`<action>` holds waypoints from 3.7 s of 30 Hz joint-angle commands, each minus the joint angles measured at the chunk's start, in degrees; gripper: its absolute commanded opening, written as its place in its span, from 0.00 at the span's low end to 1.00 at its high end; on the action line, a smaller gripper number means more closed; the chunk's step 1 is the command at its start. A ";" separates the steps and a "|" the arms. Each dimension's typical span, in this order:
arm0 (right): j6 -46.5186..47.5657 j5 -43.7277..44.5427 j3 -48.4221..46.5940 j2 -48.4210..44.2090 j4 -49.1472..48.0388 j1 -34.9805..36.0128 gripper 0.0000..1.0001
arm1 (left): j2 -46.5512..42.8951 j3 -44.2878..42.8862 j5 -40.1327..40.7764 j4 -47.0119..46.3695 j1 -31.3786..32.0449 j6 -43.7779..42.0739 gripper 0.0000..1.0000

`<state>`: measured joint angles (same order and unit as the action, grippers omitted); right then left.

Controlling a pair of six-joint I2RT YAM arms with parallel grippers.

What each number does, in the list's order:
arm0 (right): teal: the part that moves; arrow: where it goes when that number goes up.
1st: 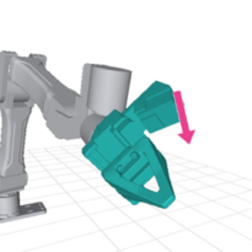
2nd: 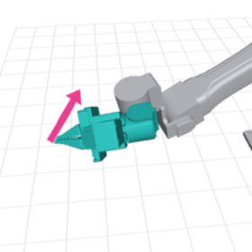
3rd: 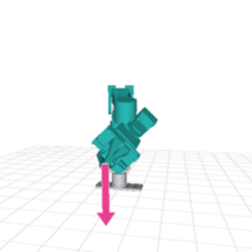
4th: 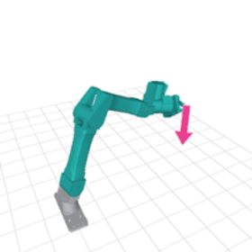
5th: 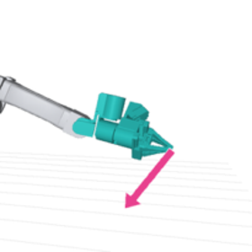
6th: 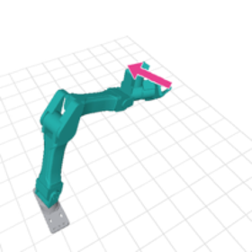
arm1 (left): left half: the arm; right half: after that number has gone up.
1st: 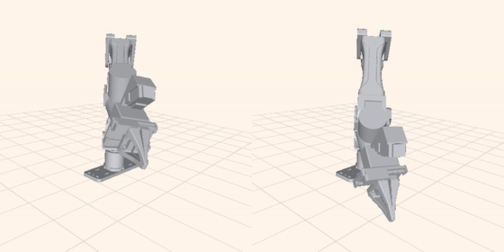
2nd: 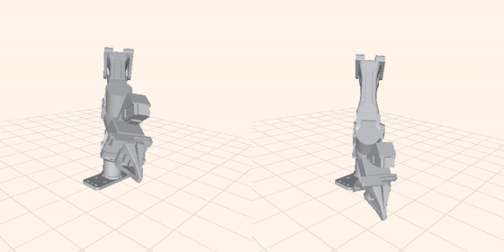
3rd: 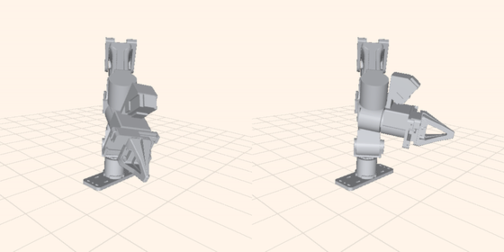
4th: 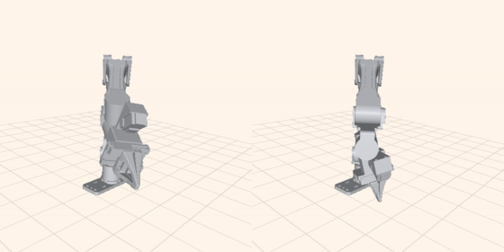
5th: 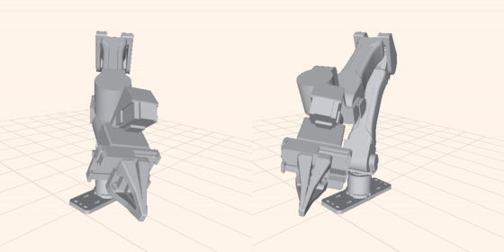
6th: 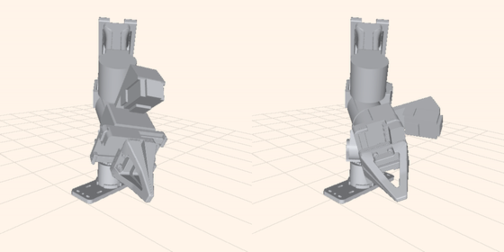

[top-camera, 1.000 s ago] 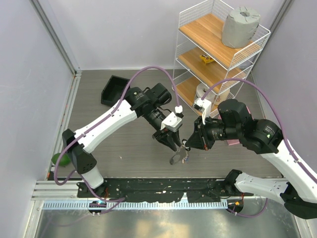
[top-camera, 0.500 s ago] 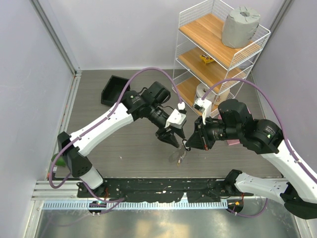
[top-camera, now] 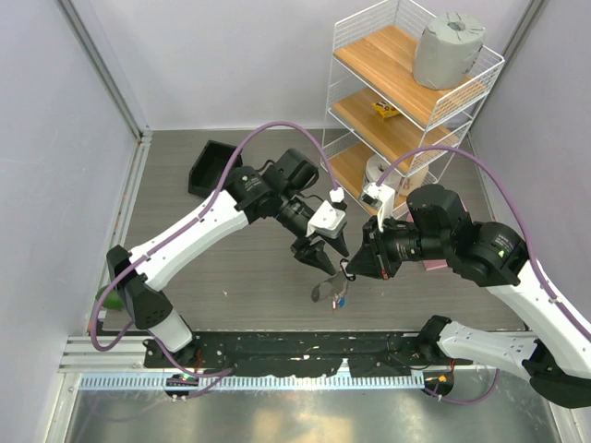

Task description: Remove the keys from the keyring

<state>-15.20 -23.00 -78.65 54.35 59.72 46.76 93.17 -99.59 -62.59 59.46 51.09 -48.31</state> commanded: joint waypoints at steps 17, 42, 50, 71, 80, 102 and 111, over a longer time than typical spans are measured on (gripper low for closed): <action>-0.09 0.42 -3.79 -1.09 -0.66 0.17 0.05 | 2.64 -6.49 -0.87 14.81 1.91 -9.87 0.35; -0.80 0.15 -3.35 -1.70 -0.93 0.08 0.05 | 1.76 -6.23 -3.16 4.44 1.91 1.20 0.35; -0.79 0.24 -3.79 -1.61 -0.75 0.17 0.05 | 0.09 -2.37 -2.63 -3.11 2.00 6.73 0.42; -0.09 4.54 -5.98 -2.40 2.41 0.17 0.05 | -2.99 3.53 0.10 -9.11 1.82 9.82 0.00; -1.58 8.50 -2.74 -6.18 3.91 0.08 0.05 | -4.13 4.40 -0.25 -8.49 1.38 9.12 0.00; -3.26 5.08 10.80 -5.22 -3.65 0.08 0.05 | -9.31 12.75 -5.26 -25.79 1.29 18.69 0.00; -0.71 12.54 8.08 -9.69 -0.57 0.08 0.30 | -11.77 18.81 -5.00 -36.15 1.29 26.95 0.00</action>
<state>-17.72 -15.46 -67.88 48.21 58.89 46.83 84.82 -83.11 -64.88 32.56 52.42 -27.35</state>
